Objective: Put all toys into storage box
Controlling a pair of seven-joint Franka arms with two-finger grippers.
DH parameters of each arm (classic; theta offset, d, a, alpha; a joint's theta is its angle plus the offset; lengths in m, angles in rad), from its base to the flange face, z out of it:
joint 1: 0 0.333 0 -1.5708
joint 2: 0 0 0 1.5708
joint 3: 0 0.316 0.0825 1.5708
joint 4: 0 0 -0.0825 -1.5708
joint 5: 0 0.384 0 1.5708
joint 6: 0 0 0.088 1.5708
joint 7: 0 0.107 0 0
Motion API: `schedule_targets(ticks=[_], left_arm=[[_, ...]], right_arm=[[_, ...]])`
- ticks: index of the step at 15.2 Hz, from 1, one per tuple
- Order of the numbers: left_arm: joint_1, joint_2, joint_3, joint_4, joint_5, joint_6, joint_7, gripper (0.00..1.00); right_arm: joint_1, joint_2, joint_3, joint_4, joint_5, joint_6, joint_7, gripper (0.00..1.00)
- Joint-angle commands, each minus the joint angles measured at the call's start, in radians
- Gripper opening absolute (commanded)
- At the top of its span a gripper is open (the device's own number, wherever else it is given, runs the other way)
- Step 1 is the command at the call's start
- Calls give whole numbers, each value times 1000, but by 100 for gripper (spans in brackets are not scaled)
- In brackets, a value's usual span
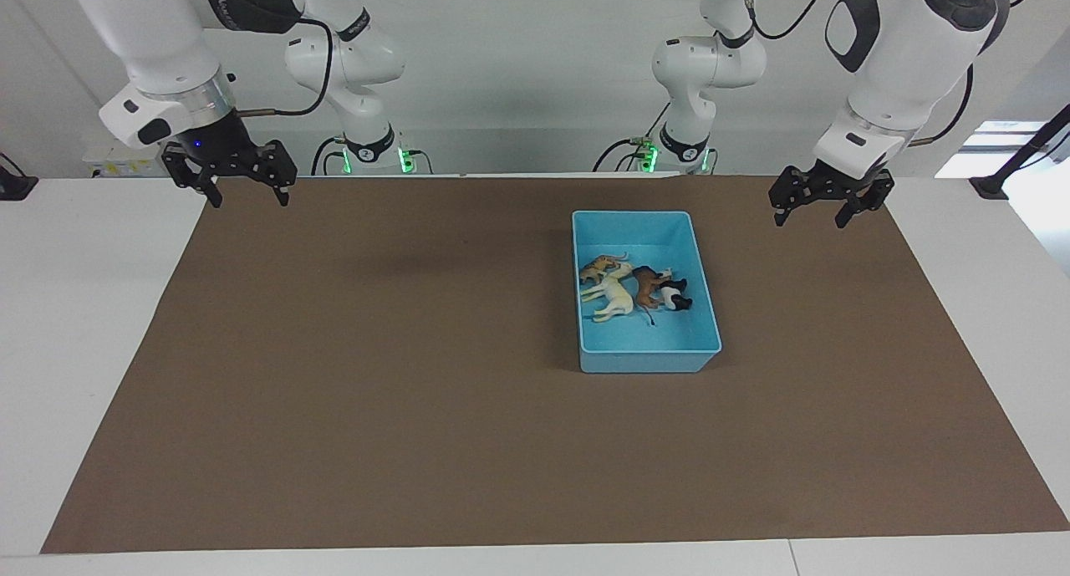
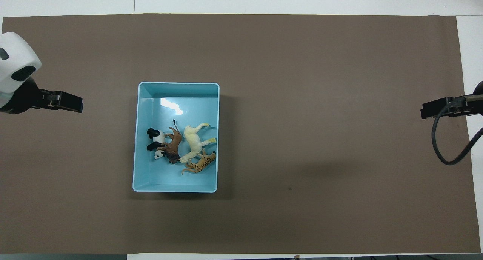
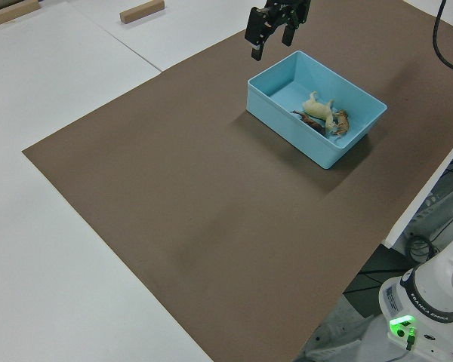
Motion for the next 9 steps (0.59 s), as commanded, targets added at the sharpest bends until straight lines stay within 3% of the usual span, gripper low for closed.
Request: schedule_targets(ticks=[1,3,9], left_arm=[[-7,-38,16,-39,-14,28,15,100],[19,-38,17,-41,-78,28,17,100],[4,-38,16,-41,-79,26,21,100]], right_arm=[[-30,-19,18,-19,-2,-7,8,100],[-31,-19,18,-14,4,-13,6,100],[-31,-17,18,-10,4,-18,6,100]])
